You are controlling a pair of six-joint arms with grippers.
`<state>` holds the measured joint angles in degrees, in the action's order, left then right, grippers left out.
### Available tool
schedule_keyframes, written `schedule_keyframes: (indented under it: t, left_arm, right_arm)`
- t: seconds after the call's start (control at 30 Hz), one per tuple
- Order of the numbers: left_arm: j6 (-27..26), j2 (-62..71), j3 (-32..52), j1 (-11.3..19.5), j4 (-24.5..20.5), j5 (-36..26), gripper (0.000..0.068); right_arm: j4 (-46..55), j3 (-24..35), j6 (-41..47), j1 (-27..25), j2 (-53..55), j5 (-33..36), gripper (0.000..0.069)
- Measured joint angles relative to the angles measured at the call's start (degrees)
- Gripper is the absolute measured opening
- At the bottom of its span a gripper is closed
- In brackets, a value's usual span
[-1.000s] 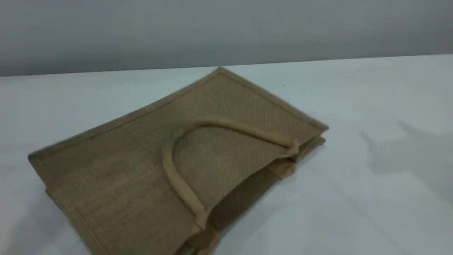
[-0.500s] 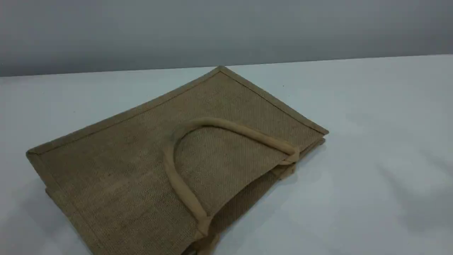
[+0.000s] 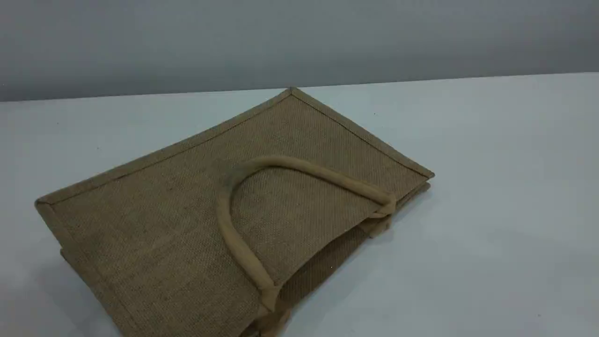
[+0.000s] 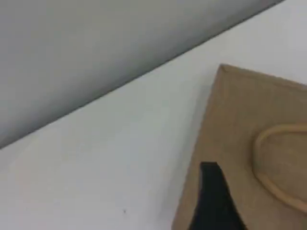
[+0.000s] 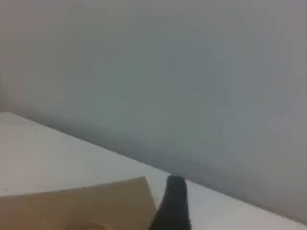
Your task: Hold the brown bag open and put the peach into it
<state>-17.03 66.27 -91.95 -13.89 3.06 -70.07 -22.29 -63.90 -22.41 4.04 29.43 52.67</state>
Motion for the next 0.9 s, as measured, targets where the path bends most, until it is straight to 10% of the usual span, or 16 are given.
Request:
schedule_keyframes:
  t: [0.43,0.9]
  left_arm:
    - [5.87,-32.11,28.2,0.0,0.0,-0.01,0.0407]
    - [5.93,-57.83,49.27,0.0,2.1,2.36,0.0407]
  right_arm:
    - [7.65,2.02,10.45,0.0,-18.41,14.21,0.0573]
    - [11.89,23.56,10.86,0.0,-29.43,11.29,0.0573]
